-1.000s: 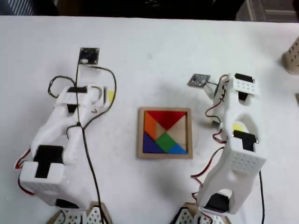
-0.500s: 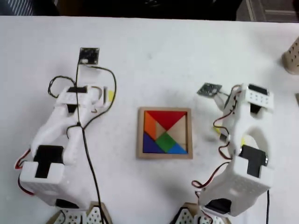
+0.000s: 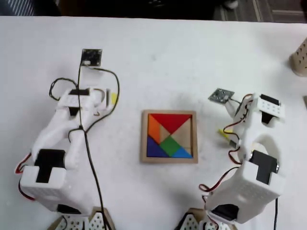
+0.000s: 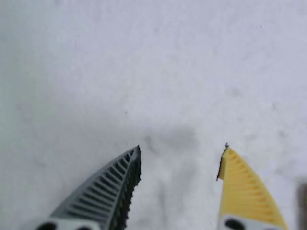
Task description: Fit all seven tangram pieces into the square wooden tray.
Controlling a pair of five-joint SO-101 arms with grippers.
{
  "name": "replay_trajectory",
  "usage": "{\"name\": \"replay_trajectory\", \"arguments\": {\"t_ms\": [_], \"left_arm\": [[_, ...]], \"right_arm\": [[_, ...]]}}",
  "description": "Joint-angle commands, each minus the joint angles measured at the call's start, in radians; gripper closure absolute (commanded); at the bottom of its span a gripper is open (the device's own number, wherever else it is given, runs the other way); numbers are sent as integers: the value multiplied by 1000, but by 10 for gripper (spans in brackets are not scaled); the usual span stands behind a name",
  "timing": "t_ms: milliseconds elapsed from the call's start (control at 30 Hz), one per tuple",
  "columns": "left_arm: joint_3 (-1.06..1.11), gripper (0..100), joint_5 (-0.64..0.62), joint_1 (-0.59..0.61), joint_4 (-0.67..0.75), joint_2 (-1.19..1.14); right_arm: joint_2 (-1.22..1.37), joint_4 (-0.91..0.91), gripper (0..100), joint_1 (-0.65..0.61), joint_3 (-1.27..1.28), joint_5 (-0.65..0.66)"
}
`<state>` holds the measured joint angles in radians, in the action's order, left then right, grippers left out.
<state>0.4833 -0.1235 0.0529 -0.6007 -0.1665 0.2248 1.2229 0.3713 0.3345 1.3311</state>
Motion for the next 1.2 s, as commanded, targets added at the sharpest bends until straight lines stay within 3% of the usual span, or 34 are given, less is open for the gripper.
{"name": "replay_trajectory", "arguments": {"t_ms": [0, 233, 433, 700, 833, 1033, 1167], "left_arm": [[-46, 714, -8, 15, -5, 4], [-46, 714, -8, 15, -5, 4], [-46, 714, -8, 15, -5, 4], [-46, 714, -8, 15, -5, 4], [-46, 714, -8, 15, -3, 4], [-48, 714, -8, 15, -3, 4], [-48, 714, -8, 15, -3, 4]], "right_arm": [[-24, -12, 628, 22, -28, -2], [101, -12, 632, 5, -52, -9], [176, -5, 776, 5, -117, -11], [180, -10, 841, 7, -121, -87], [162, 1, 790, 5, -150, -95], [50, 81, 586, 51, -175, -107], [48, 5, 587, 61, -121, -292]]}}
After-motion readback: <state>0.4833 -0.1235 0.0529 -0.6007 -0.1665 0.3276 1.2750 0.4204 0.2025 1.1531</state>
